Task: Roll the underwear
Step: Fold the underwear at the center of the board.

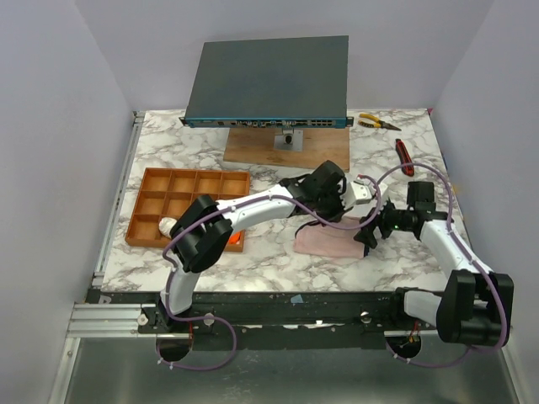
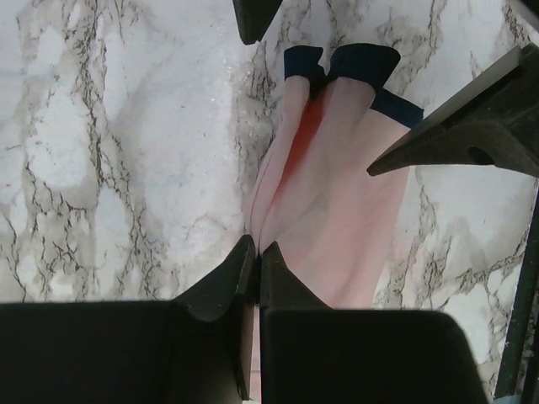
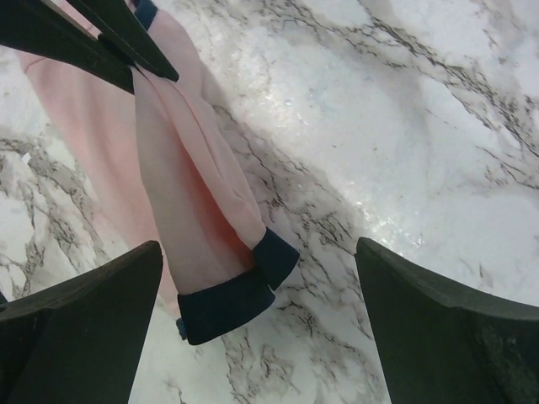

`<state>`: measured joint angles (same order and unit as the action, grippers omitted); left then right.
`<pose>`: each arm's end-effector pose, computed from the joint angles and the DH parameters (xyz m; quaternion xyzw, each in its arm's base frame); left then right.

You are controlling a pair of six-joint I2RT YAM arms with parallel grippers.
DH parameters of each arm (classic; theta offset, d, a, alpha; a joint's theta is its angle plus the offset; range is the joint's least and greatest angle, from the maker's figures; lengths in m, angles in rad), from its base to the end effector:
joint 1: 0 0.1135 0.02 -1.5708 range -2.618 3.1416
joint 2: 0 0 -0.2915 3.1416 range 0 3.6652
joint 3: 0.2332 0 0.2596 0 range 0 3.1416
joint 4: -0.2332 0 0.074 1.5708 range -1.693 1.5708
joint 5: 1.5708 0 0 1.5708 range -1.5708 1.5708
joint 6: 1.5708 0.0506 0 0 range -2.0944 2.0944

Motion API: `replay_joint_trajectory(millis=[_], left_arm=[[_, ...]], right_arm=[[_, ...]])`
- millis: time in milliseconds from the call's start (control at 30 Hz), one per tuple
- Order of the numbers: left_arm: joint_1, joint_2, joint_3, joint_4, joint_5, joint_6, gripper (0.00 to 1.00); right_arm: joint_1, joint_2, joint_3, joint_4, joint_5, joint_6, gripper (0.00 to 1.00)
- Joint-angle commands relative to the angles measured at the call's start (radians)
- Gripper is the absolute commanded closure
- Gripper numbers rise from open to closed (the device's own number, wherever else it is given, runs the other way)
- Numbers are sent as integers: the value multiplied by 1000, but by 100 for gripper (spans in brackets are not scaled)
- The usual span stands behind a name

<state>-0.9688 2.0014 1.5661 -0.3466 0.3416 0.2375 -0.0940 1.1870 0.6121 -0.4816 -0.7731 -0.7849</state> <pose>0.2592 -0.4071 0.2405 0.5699 0.7122 -0.2820 0.2976 0.2121 0.0155 0.2008 -0.3935 0.8104 0.2297 0.3683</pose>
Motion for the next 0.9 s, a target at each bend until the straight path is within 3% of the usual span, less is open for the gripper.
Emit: replay_joint_trajectory(millis=[0,300,433,567,867], left_arm=[[6,64,51,-29,5,-11,100],[22,110,112,-64,40,-14,100],[22,128,126,-67,50,-11,100],[25,143,130,-71,56,-10,100],[43,127,106,-53,51,-26,100]], right_arm=[[14,-71,45,72,46,79,0],[14,-98,200,-338,53,-74,0],[14,-146,154,-259,124,10,0],[11,-80,129,-189,238,21,0],[-59,76,148,-132,111,2,0]])
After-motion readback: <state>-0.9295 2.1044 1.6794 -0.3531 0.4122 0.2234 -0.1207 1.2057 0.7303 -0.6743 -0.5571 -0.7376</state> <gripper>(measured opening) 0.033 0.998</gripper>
